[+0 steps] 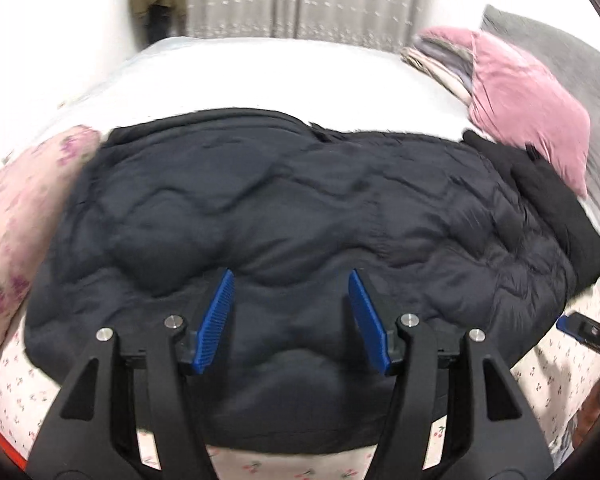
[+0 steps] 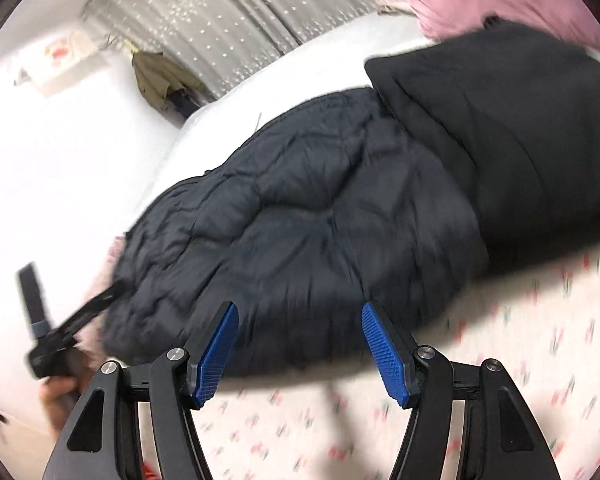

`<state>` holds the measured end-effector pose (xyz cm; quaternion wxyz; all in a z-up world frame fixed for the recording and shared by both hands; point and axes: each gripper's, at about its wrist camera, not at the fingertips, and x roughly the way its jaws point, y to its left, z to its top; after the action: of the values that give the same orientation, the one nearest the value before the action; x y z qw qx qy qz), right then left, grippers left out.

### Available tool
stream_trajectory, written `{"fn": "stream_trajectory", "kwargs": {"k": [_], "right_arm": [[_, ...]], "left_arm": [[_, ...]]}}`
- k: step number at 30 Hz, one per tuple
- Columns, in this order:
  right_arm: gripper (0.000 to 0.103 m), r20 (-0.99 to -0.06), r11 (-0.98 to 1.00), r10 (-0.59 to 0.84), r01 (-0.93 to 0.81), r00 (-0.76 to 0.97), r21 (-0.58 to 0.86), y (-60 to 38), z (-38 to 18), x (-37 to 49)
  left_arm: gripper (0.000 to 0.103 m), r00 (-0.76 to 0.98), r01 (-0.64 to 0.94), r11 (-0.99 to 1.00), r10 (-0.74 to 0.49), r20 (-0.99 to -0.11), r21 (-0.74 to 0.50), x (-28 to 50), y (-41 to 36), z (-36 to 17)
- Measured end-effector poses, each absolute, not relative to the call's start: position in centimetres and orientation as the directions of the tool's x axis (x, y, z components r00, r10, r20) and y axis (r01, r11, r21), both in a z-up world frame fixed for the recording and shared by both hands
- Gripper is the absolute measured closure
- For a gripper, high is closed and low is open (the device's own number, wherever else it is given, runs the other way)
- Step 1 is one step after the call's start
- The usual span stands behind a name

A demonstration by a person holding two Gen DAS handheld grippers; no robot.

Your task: Fold large clothes

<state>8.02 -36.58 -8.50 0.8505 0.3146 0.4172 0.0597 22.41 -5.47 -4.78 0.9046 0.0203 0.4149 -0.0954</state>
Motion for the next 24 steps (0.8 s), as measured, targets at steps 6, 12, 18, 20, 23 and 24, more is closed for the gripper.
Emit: {"fn": "stream_trajectory", "kwargs": {"k": [6,12,18,20,23,24], "right_arm": [[0.037,-0.648,0.713,0.446,0.192,0.617,0.674,-37.8,-11.1,6.9],[0.037,-0.594,0.598,0.5,0.245,0.63,0.763,-38.9,-14.5,8.9],[0.037,-0.604,0.633,0.477,0.227,0.639,0.74,-38.2,-13.9,9.9],[0.037,-0.614,0.645,0.463,0.231,0.64,0.728,-38.0,-13.9,10.0],[0.037,-0.625,0.658,0.446,0.239,0.641,0.714,-38.0,-13.9,10.1],[0.037,-0.629,0.664,0.44,0.24,0.64,0.708,-38.0,-13.8,10.2]], "left_arm": [[0.041,0.597,0.219,0.976,-0.124,-0.792,0.012,24.1,-7.7,-8.3],[0.041,0.586,0.231,0.973,-0.116,-0.802,0.028,23.9,-8.1,-8.8],[0.041,0.632,0.251,0.964,-0.095,-0.769,0.087,23.2,-8.9,-6.4],[0.041,0.642,0.257,0.962,-0.099,-0.76,0.092,24.1,-9.4,-5.3],[0.041,0.638,0.248,0.965,-0.095,-0.764,0.087,26.5,-10.0,-4.2],[0.041,0.635,0.239,0.966,-0.082,-0.768,0.094,27.6,-10.1,-4.3]]}}
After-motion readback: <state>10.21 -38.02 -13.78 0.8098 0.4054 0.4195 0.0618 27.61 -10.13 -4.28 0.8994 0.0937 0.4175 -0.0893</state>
